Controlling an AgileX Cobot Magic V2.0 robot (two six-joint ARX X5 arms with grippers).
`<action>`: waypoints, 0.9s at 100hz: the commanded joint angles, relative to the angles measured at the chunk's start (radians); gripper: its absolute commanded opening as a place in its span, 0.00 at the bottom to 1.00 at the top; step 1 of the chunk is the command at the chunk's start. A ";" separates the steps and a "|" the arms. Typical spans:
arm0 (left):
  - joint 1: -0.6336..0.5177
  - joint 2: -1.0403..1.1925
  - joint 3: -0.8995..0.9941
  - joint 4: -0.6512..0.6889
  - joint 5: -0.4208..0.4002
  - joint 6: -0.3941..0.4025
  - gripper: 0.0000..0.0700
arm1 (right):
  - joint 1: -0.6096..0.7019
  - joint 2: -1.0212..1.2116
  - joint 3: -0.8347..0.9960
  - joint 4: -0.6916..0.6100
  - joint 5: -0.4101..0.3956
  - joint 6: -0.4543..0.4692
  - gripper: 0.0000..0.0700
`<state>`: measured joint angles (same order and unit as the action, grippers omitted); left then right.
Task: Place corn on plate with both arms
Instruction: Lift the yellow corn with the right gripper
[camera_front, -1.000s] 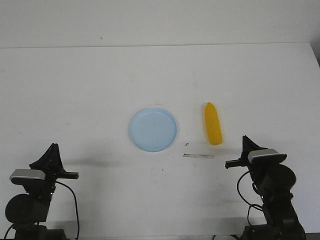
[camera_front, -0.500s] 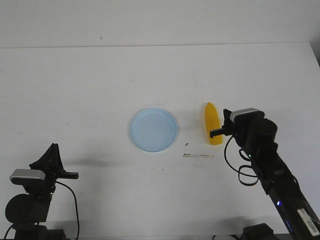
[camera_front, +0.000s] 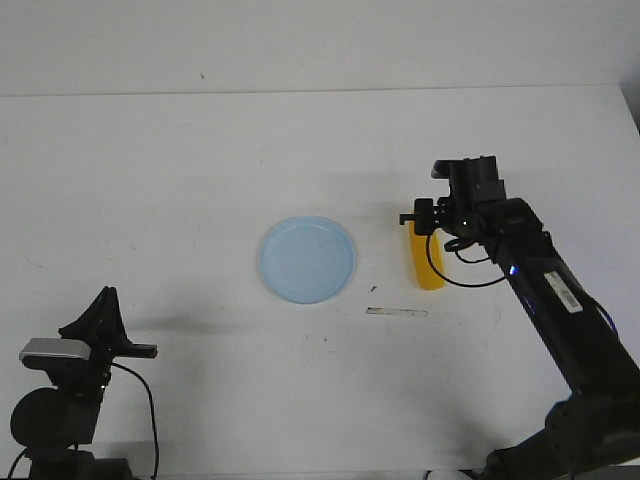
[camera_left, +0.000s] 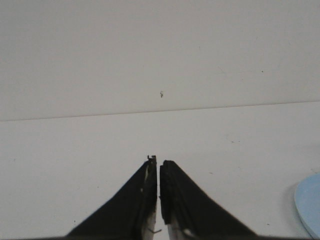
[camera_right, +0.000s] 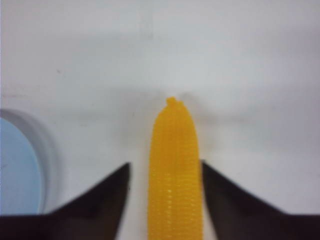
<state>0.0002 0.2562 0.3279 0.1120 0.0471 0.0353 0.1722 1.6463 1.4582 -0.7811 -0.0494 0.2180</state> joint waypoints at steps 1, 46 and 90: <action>0.002 0.001 0.008 0.013 -0.004 -0.002 0.00 | 0.009 0.060 0.063 -0.033 0.006 0.022 0.67; 0.002 0.001 0.008 0.013 -0.004 -0.002 0.00 | 0.038 0.243 0.101 -0.147 0.072 0.021 0.87; 0.002 0.001 0.008 0.013 -0.004 -0.002 0.00 | 0.044 0.289 0.100 -0.163 0.066 0.021 0.62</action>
<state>0.0002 0.2562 0.3279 0.1120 0.0471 0.0353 0.2089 1.9118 1.5375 -0.9421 0.0257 0.2264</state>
